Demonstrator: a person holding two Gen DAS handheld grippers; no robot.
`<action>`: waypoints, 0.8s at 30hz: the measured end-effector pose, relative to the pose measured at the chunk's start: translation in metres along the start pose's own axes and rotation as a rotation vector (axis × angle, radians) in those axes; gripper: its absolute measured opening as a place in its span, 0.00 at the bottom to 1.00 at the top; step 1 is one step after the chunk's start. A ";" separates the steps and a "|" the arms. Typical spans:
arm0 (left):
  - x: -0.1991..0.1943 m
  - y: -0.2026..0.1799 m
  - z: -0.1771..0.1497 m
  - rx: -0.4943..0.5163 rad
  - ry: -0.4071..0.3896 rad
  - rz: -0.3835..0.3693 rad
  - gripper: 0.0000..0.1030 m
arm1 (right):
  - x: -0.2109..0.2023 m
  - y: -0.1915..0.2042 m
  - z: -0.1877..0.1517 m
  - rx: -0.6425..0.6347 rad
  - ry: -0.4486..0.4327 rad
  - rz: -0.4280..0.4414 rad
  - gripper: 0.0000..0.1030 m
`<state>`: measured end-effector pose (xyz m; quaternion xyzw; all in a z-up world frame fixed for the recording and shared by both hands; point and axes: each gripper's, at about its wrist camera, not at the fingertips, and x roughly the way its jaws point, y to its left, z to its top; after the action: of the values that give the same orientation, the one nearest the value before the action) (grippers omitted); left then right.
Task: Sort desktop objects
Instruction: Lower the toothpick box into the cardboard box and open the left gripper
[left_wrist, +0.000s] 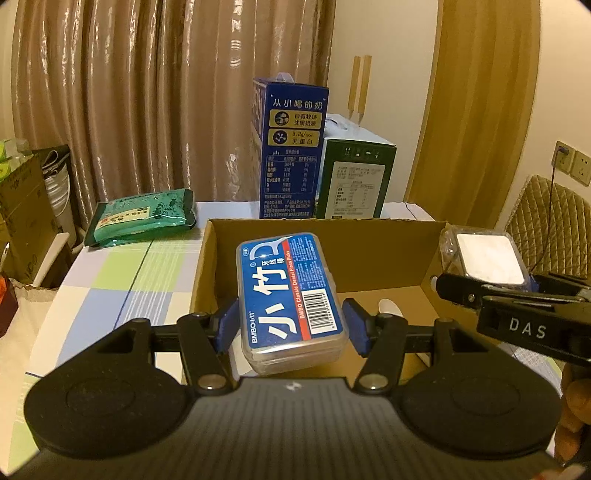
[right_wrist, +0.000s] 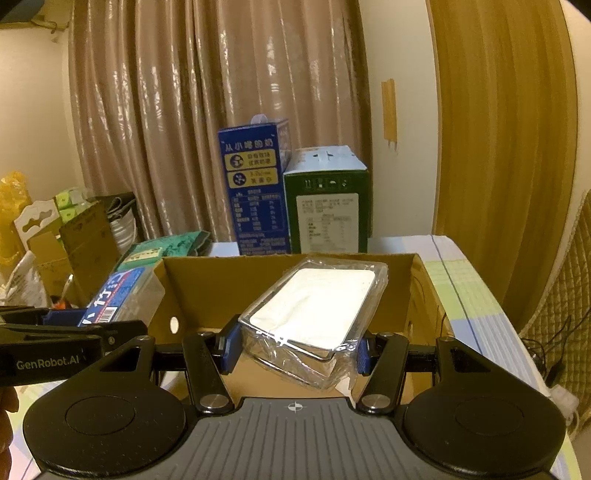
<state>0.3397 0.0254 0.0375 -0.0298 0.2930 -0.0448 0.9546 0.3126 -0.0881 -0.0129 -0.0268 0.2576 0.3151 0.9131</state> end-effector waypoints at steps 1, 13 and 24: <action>0.003 0.000 0.000 -0.001 0.002 0.000 0.53 | 0.002 -0.001 0.000 -0.001 0.004 -0.003 0.53; 0.030 -0.004 -0.005 0.002 0.033 -0.039 0.53 | 0.011 -0.007 -0.006 0.007 0.027 -0.024 0.53; 0.038 -0.001 -0.007 -0.012 0.032 -0.037 0.54 | 0.011 -0.008 -0.007 0.014 0.032 -0.030 0.53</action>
<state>0.3672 0.0202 0.0107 -0.0402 0.3081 -0.0612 0.9485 0.3209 -0.0900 -0.0253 -0.0291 0.2742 0.2990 0.9136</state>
